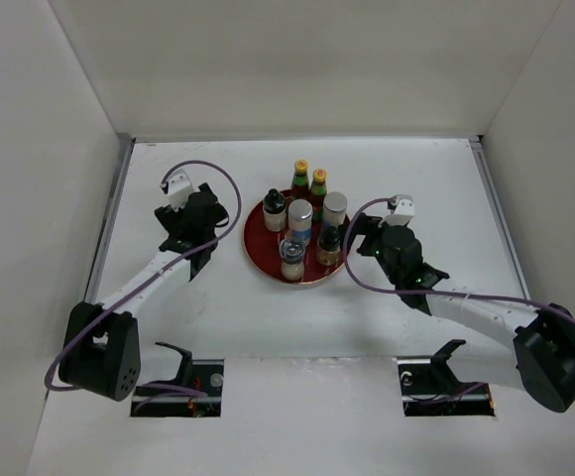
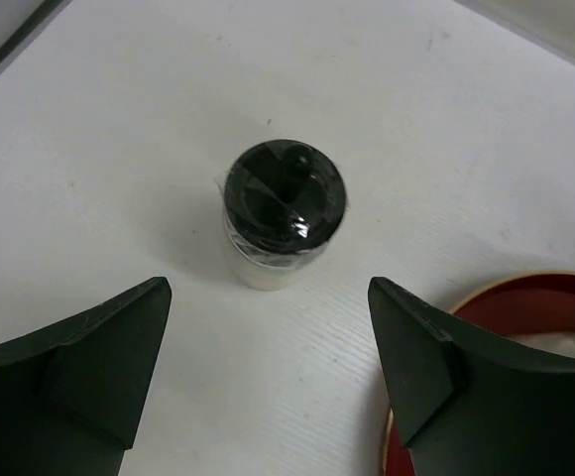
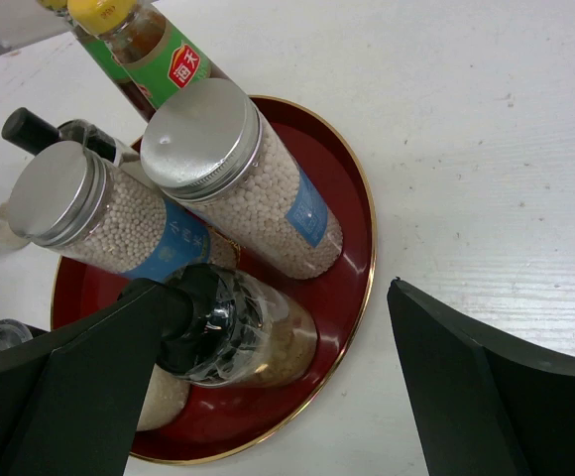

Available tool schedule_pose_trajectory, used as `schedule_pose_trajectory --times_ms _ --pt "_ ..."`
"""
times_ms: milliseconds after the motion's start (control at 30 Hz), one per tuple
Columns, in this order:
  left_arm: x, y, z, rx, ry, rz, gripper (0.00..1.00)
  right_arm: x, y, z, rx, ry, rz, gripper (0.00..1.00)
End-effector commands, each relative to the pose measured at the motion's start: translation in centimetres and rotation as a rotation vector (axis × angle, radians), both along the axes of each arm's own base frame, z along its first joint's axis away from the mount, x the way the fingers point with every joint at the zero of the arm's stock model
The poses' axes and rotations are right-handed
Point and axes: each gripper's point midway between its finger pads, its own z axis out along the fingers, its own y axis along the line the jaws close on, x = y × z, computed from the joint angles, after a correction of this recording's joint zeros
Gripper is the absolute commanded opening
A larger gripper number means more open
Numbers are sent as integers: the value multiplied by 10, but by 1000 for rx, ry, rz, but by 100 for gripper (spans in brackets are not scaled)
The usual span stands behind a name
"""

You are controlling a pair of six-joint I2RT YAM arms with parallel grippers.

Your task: Organize the condiment bottles

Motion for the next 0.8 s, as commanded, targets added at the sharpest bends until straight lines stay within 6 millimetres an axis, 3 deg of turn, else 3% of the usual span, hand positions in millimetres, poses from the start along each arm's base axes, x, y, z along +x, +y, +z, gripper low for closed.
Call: schedule_pose_trajectory --times_ms 0,200,467,600,767 --pt "13 17 -1 -3 -33 63 81 6 7 15 66 -47 12 100" --pt "35 32 -7 18 -38 98 80 5 7 21 77 -58 18 100" --pt "50 18 -7 9 -57 45 80 3 10 22 82 -59 30 100" --pt "51 21 -4 6 -71 51 81 3 10 21 83 -57 31 100" --pt "70 25 -7 6 -54 42 83 4 13 19 79 -50 38 100"
